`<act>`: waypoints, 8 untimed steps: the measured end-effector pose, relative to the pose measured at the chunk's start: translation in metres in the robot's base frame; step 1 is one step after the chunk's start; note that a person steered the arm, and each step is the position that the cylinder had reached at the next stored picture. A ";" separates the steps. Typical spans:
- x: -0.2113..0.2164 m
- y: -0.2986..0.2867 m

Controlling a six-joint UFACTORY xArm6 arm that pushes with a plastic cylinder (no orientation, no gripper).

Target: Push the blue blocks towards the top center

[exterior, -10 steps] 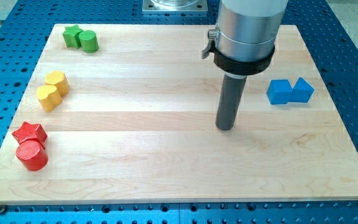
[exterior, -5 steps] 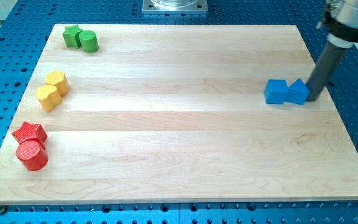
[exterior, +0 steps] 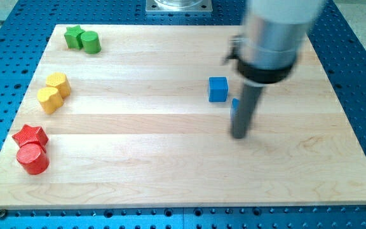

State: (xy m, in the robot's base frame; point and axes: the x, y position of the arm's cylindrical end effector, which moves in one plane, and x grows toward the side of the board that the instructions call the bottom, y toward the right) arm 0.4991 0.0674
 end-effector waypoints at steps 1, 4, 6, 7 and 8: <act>-0.050 -0.013; -0.132 0.055; -0.173 -0.039; -0.169 -0.018; -0.190 0.022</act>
State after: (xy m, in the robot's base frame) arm 0.3089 0.0892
